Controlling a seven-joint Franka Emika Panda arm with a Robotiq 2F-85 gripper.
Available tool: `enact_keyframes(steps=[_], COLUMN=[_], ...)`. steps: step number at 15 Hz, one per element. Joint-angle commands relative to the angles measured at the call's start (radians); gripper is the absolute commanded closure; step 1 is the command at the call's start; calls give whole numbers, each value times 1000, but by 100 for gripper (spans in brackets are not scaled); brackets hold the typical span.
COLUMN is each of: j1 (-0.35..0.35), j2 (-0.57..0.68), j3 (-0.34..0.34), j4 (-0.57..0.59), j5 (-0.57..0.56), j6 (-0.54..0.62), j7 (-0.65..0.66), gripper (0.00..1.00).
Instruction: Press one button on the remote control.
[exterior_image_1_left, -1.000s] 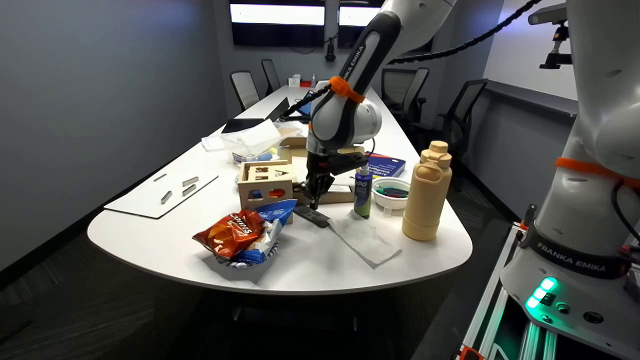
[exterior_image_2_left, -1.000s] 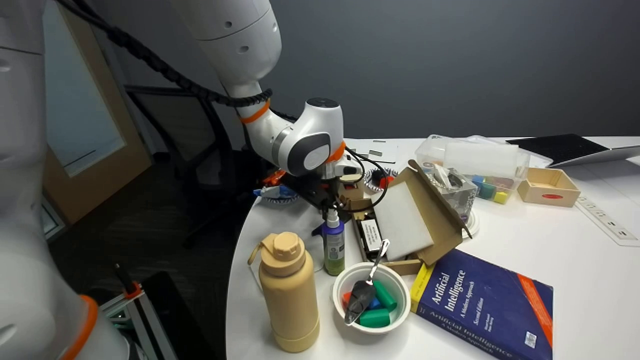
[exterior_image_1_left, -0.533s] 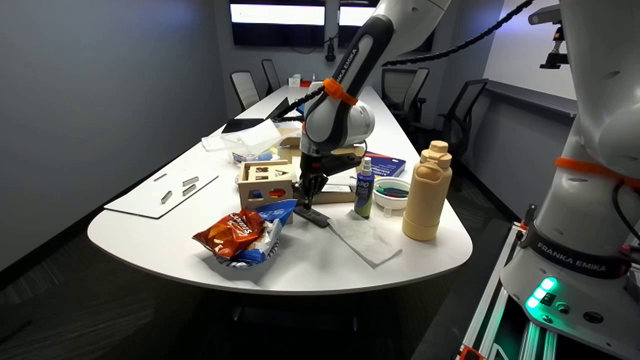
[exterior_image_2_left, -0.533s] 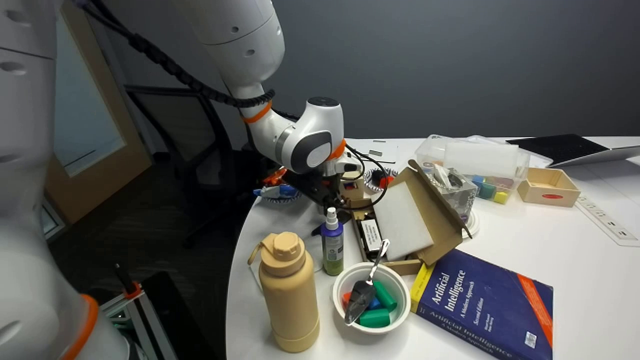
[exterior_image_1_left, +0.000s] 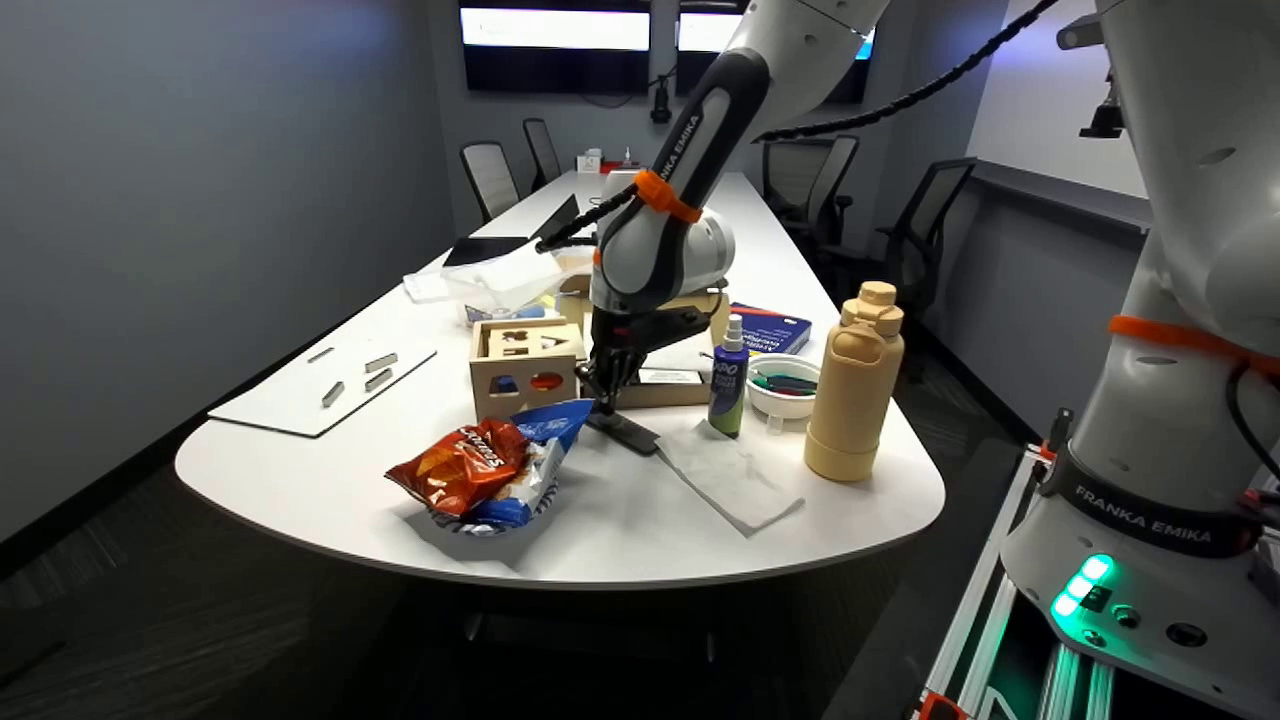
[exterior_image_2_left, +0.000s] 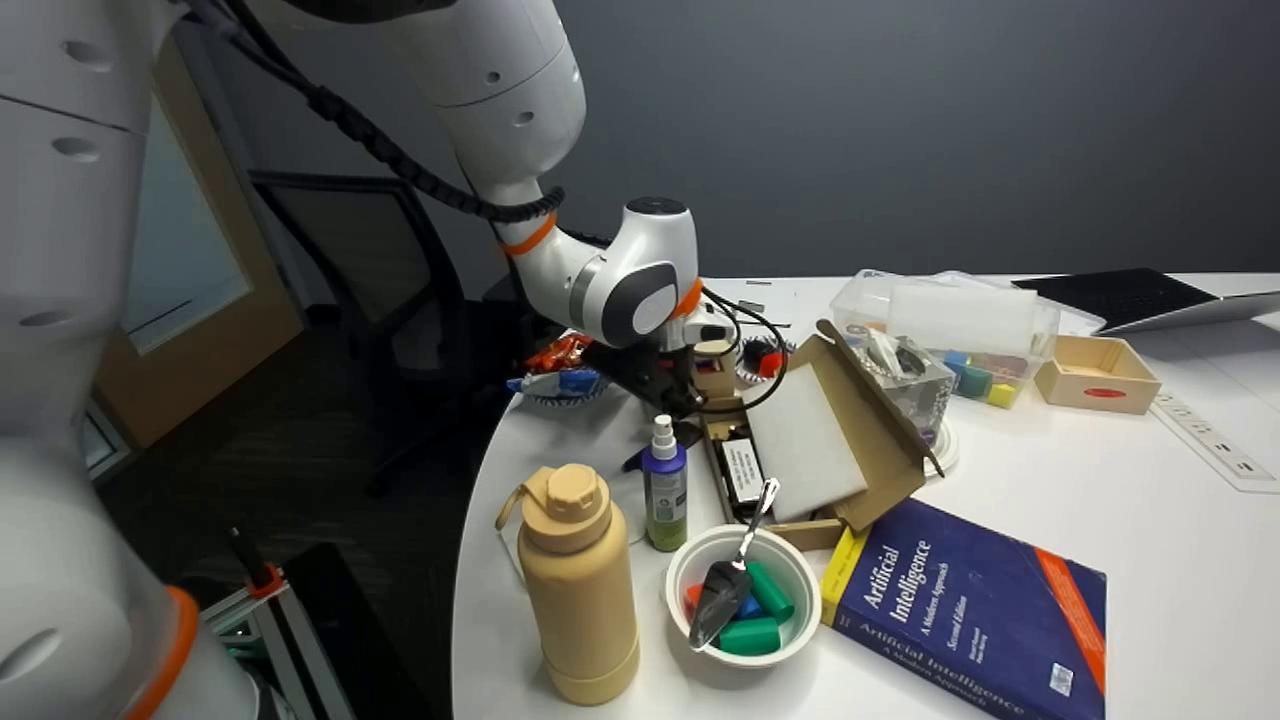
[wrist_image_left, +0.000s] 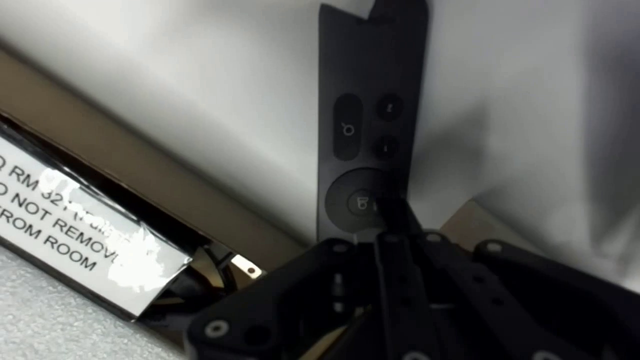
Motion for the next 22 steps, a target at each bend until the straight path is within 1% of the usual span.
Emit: enact_keyframes(steps=[1, 7, 13, 22], j1=[29, 46, 45, 41], j2=[36, 62, 73, 39], j3=[-33, -65, -62, -55], j4=[47, 68, 77, 47], j5=[-39, -67, -61, -54], j6=[-2, -12, -19, -3], j7=[42, 65, 67, 64], gripper=[100, 100, 100, 100])
